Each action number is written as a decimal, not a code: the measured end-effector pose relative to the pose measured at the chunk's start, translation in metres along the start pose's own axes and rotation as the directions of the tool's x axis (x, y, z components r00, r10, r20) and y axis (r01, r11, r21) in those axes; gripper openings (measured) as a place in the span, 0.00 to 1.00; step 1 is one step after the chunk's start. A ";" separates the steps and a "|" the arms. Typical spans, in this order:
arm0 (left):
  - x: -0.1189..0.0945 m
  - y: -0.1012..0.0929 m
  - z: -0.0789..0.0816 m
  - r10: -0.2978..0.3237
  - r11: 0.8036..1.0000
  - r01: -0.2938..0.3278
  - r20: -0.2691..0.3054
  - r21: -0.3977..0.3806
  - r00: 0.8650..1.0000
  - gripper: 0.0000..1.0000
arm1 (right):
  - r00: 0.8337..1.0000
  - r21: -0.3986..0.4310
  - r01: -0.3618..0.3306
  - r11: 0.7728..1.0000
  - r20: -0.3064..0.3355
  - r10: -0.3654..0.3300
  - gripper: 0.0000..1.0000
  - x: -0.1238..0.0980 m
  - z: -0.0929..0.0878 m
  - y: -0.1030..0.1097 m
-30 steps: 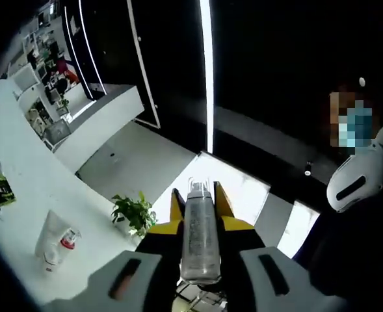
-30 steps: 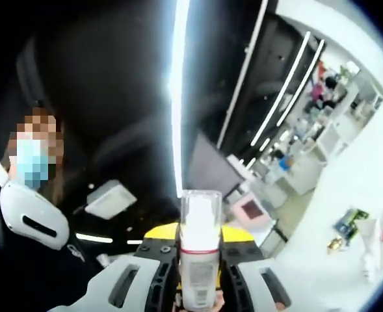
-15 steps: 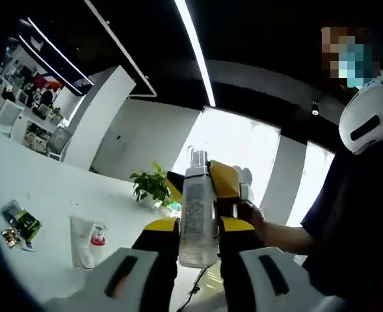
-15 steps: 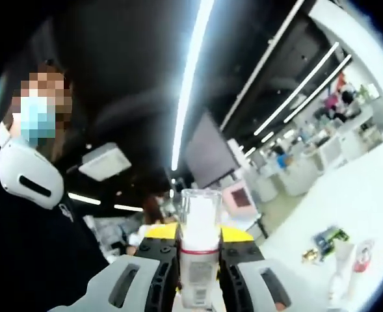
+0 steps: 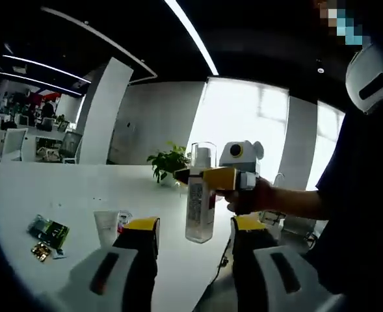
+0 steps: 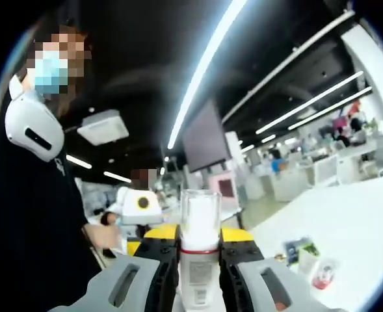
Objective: Arrange the skincare products in the storage area until every visible bottle or jar stands upright without overlapping.
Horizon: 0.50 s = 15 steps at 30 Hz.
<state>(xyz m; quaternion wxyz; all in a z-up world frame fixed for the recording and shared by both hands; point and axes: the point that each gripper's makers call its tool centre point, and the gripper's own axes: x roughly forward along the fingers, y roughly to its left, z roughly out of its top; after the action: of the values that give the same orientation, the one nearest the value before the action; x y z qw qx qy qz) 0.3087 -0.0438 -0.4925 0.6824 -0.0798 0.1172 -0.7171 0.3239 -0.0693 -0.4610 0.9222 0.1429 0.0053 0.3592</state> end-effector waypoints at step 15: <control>-0.018 0.011 -0.042 0.111 0.994 -0.111 -0.112 0.012 0.987 0.71 | 0.996 -0.057 -0.033 0.998 -0.083 0.028 0.14 -0.008 -0.049 -0.023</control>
<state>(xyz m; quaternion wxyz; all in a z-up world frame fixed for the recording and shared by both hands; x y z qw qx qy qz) 0.3091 -0.0242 -0.5354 0.7137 -0.0306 0.1578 -0.6817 0.3272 -0.0778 -0.5152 0.9193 0.1012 0.0307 0.3790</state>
